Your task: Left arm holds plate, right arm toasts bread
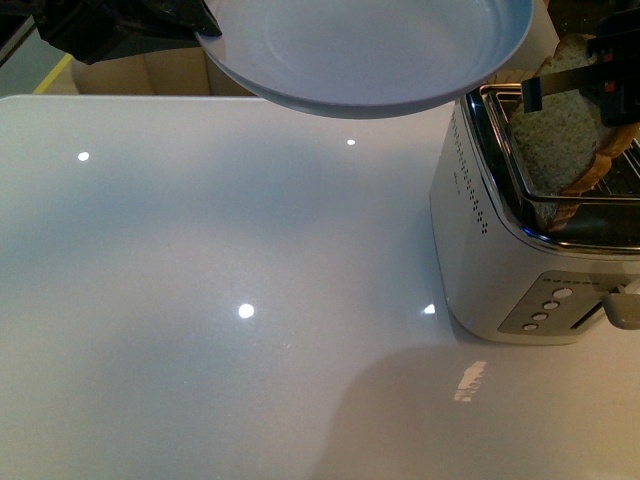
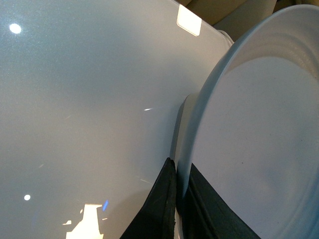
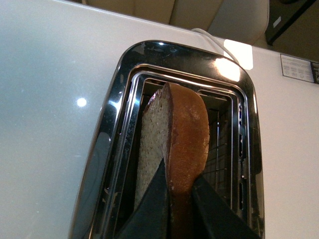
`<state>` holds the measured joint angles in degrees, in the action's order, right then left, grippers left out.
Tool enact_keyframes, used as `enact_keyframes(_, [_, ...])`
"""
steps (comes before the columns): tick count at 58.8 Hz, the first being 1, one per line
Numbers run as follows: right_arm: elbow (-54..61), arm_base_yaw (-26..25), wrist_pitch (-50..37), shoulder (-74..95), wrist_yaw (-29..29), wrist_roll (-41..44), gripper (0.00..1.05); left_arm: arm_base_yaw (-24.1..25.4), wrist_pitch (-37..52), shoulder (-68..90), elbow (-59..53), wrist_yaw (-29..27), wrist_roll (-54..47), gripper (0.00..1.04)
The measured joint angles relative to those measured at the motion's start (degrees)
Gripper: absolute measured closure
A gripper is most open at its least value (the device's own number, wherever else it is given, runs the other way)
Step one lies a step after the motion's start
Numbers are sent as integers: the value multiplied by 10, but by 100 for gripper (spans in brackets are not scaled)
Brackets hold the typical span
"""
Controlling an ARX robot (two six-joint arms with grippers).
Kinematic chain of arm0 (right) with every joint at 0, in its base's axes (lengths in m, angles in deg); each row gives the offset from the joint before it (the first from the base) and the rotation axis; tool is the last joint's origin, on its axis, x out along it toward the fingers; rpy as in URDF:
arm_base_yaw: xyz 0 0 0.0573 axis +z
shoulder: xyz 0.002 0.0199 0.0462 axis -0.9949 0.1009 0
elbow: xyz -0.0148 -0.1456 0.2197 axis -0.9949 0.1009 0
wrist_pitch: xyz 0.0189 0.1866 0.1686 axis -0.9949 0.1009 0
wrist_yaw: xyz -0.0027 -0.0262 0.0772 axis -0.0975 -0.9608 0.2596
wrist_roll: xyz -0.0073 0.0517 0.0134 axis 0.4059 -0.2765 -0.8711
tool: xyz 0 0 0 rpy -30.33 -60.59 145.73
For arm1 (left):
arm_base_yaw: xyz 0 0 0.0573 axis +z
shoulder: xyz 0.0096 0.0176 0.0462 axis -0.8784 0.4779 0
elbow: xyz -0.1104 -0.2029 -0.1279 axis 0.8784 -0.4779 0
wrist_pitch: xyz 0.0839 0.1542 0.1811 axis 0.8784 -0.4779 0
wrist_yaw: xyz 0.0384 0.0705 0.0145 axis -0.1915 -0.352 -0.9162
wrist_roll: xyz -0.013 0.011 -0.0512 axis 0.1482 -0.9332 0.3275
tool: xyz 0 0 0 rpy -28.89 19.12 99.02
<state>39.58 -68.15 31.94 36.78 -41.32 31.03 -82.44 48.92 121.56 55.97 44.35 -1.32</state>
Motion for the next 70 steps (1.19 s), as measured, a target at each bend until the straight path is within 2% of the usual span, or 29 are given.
enact_keyframes(22, [26, -17, -5, -54, 5, -24, 32, 0, 0, 0, 0, 0, 0, 102])
enact_keyframes(32, [40, -27, -5, -149, 10, -38, 8, 0, 0, 0, 0, 0, 0, 102])
enact_keyframes(34, [45, -30, -3, -172, 15, -42, 7, 0, 0, 0, 0, 0, 0, 102])
enact_keyframes(48, [97, -69, 4, -353, 30, -37, 10, 0, 0, 0, 0, 0, 0, 102])
enact_keyframes(53, [161, -84, -115, -386, 83, -37, 29, -1, 0, 0, 0, 1, 0, 102])
enact_keyframes(70, [285, -111, -158, -455, 110, -36, 76, 0, 0, 0, 0, 0, 0, 102])
